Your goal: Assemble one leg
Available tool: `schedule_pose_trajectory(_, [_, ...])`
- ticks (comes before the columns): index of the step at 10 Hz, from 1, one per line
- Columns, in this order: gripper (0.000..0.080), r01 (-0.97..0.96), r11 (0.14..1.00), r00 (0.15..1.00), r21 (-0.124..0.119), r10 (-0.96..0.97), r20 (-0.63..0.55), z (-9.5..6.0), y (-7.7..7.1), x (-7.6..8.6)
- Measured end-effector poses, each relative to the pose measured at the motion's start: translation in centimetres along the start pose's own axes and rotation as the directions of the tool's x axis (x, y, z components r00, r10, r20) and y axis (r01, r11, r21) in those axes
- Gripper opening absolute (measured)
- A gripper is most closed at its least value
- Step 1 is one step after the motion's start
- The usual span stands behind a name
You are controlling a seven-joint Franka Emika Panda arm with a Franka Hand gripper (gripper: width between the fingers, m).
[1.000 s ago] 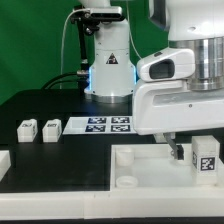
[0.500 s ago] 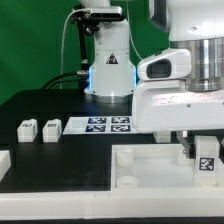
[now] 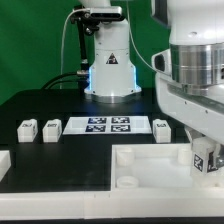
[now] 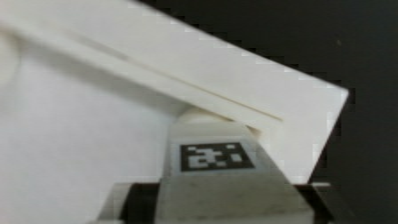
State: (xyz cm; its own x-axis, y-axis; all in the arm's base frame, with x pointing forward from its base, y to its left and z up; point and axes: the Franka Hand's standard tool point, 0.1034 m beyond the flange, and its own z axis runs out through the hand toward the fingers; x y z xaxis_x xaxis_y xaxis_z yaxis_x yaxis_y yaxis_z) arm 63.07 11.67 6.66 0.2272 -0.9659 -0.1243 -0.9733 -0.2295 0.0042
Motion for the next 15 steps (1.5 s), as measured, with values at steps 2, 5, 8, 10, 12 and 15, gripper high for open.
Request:
schedule_pose_trajectory(2, [0.0291,-0.238,0.971,0.971,0.003,0.238,0.006,0.06,0.01,-0.31])
schedule_pose_trajectory(5, [0.0291,-0.304,0.953,0.953,0.003,0.304,0.004,0.07,0.06,-0.43])
schedule_pose_trajectory(8, [0.0591,-0.093,0.996,0.996,0.003,0.093,-0.011,0.43,0.36,-0.41])
schedule_pose_trajectory(10, [0.0638,0.163,0.987,0.986,0.002,-0.163,-0.024,0.75,0.88,-0.59])
schedule_pose_trajectory(12, [0.0646,0.350,0.937,0.936,-0.002,-0.350,-0.025,0.76,0.87,-0.39])
schedule_pose_trajectory(15, [0.0649,0.783,0.620,0.618,-0.043,-0.784,-0.049,0.35,0.67,0.12])
